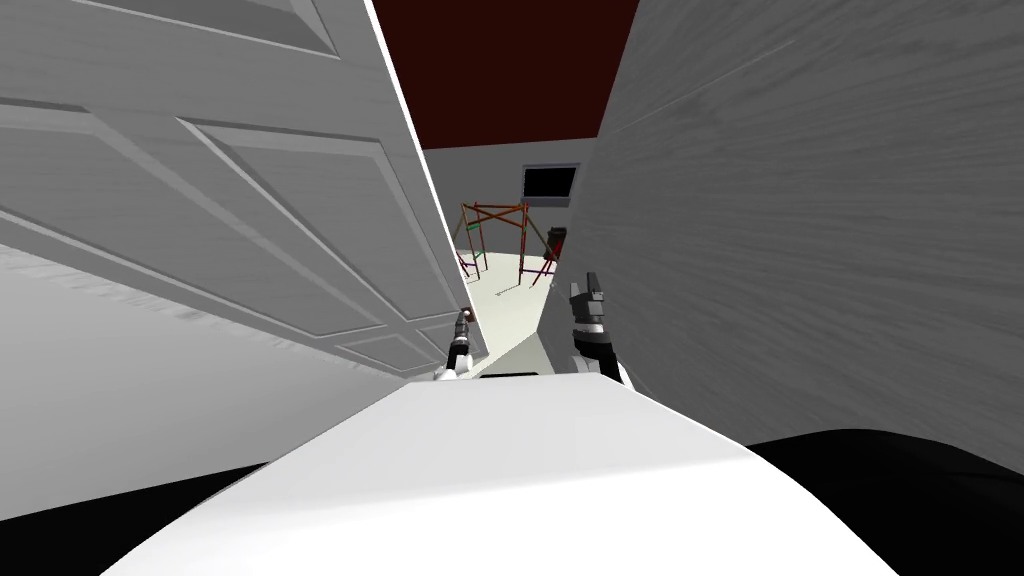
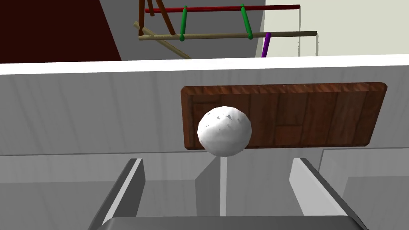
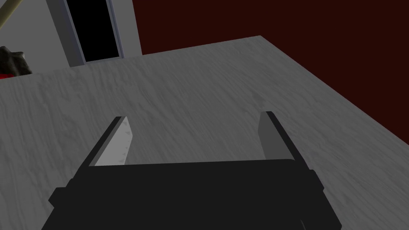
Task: Push the door open
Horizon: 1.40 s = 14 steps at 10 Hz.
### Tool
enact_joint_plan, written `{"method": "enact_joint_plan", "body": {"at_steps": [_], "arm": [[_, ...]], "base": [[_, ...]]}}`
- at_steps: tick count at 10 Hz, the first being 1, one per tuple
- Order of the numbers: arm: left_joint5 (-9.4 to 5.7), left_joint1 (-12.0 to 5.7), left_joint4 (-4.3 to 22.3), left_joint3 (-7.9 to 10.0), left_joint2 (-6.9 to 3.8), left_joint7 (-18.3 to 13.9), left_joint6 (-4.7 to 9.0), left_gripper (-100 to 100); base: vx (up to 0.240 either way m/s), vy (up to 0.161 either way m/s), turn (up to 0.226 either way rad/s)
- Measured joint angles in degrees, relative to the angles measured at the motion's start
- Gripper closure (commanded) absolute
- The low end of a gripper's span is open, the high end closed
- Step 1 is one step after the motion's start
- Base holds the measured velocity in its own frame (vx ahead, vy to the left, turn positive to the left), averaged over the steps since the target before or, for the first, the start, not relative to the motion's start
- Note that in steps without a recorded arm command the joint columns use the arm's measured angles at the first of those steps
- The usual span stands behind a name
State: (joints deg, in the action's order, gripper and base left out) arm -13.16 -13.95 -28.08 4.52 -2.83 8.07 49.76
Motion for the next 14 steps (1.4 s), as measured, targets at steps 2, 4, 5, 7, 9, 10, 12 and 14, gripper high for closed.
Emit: {"method": "enact_joint_plan", "body": {"at_steps": [2, 4, 5, 7, 9, 10, 12, 14], "arm": [[-0.09, 0.64, -0.8, 0.12, 0.57, 0.1, 0.02, -100], [-0.08, 0.64, -0.8, 0.11, 0.6, 0.1, 0.07, 100], [-0.1, 0.55, -0.8, 0.14, 0.53, 0.1, 0.0, 100], [-0.09, 0.65, -0.7, 0.12, 0.55, 0.1, -0.07, 100], [-0.08, 0.73, -0.6, 0.11, 0.59, 0.1, -0.12, 100], [0.12, 1.18, -0.9, 0.06, 0.69, 0.1, -0.54, 100], [0.32, -0.14, 2.2, 0.21, 0.21, -0.4, 0.86, 100], [0.35, -0.04, 1.0, 0.43, 0.0, -0.3, 0.65, 100]], "base": [[0.151, 0.041, -0.01], [-0.023, -0.008, -0.005], [-0.018, -0.004, -0.001], [-0.01, -0.003, 0.001], [0.058, 0.006, 0.034], [0.171, -0.012, 0.084], [0.144, -0.003, 0.056], [0.028, 0.013, -0.006]]}}
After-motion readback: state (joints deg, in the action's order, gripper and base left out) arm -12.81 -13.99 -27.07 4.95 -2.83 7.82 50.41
